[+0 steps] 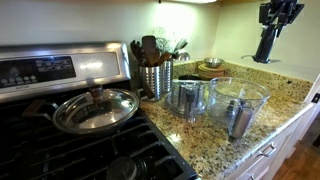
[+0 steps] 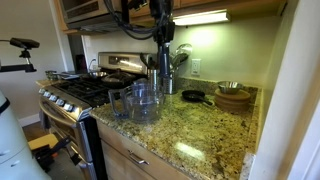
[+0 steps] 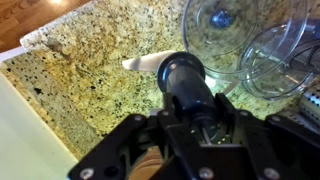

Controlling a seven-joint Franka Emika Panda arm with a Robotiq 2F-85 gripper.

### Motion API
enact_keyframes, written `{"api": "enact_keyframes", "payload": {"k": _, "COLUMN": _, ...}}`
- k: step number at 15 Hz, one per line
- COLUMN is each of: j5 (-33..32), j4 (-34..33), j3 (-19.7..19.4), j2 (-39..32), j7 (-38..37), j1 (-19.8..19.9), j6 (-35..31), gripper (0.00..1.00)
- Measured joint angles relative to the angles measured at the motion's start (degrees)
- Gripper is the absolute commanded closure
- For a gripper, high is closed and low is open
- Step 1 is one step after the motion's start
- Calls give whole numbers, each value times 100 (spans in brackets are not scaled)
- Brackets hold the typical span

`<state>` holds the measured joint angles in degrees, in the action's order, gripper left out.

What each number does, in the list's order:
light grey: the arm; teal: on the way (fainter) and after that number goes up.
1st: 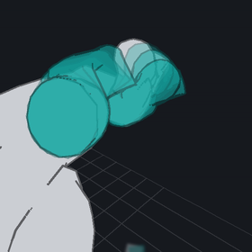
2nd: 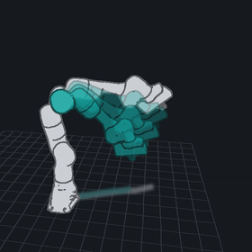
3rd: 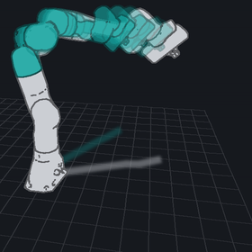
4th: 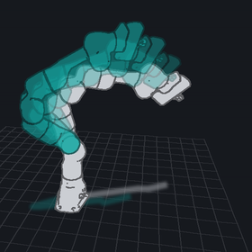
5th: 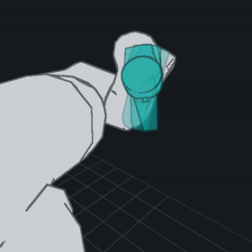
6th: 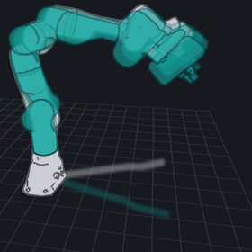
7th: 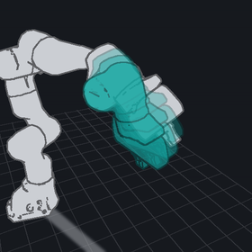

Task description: Put the blade in the food processor jar

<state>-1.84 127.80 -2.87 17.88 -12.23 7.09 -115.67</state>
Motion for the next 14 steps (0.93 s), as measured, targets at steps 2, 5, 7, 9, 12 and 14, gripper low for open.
{"api": "enact_keyframes", "payload": {"k": 2, "j5": 14, "j4": 24, "j3": 196, "j2": 61, "j7": 5, "j1": -144, "j6": 127, "gripper": 81}}
{"api": "enact_keyframes", "payload": {"k": 5, "j5": 108, "j4": 102, "j3": 415, "j2": 61, "j7": 24, "j1": -403, "j6": 165, "gripper": 81}}
{"api": "enact_keyframes", "payload": {"k": 7, "j5": 215, "j4": 177, "j3": 503, "j2": 49, "j7": 41, "j1": -545, "j6": 164, "gripper": 81}}
{"api": "enact_keyframes", "payload": {"k": 9, "j5": 355, "j4": 258, "j3": 561, "j2": 18, "j7": 71, "j1": -648, "j6": 149, "gripper": 81}}
{"api": "enact_keyframes", "payload": {"k": 12, "j5": 456, "j4": 373, "j3": 607, "j2": -60, "j7": 101, "j1": -730, "j6": 92, "gripper": 81}}
{"api": "enact_keyframes", "payload": {"k": 14, "j5": 482, "j4": 454, "j3": 619, "j2": -123, "j7": 115, "j1": -745, "j6": -4, "gripper": 81}}
